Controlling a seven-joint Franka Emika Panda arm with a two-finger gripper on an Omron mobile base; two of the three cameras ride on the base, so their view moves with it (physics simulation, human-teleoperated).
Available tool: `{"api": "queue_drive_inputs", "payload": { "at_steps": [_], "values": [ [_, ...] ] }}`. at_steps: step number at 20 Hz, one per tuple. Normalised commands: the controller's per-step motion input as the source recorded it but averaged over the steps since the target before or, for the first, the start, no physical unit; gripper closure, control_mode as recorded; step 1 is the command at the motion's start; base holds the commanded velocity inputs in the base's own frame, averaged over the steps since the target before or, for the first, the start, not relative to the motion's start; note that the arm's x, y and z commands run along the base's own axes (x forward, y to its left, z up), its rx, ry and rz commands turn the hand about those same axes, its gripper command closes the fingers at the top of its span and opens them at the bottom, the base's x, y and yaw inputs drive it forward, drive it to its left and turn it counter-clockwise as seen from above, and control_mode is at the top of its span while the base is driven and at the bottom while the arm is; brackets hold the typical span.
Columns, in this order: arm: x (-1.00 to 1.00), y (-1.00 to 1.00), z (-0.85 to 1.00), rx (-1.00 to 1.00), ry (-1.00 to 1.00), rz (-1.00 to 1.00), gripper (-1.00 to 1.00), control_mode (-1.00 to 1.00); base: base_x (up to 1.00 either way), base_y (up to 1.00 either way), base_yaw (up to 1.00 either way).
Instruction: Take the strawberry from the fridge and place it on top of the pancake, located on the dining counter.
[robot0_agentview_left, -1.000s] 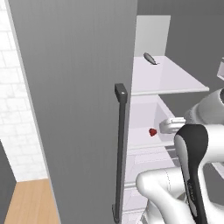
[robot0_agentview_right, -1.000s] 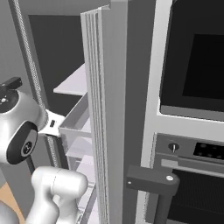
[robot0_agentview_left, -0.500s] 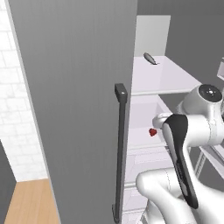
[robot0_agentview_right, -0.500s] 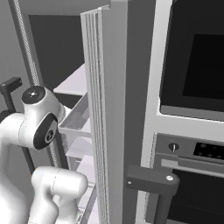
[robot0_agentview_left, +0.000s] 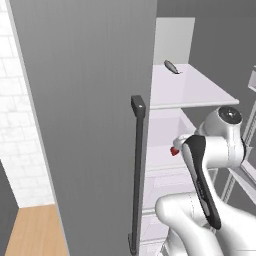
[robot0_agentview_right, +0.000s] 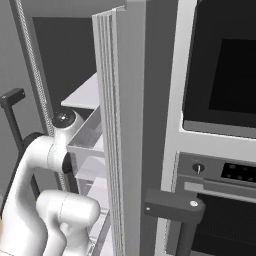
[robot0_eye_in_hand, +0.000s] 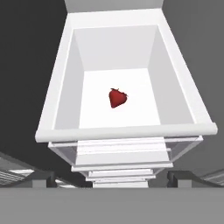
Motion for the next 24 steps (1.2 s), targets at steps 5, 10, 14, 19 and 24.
{"api": "queue_drive_inputs", "payload": {
  "at_steps": [5, 10, 14, 19, 24],
  "values": [
    [0.41, -0.02, -0.29, 0.0, 0.01, 0.0, -1.0, -1.0, 0.0, 0.0, 0.0],
    [0.37, -0.07, -0.32, 0.0, 0.0, 0.0, -1.0, -1.0, 0.0, 0.0, 0.0],
    [0.28, -0.17, -0.27, 0.0, 0.0, 0.0, -1.0, -1.0, 0.0, 0.0, 0.0],
    [0.2, -0.04, -0.14, 0.0, 0.0, 0.0, -1.0, -1.0, 0.0, 0.0, 0.0],
    [0.31, 0.0, -0.17, 0.0, 0.0, 0.0, -1.0, -1.0, 0.0, 0.0, 0.0]
  ]
}}
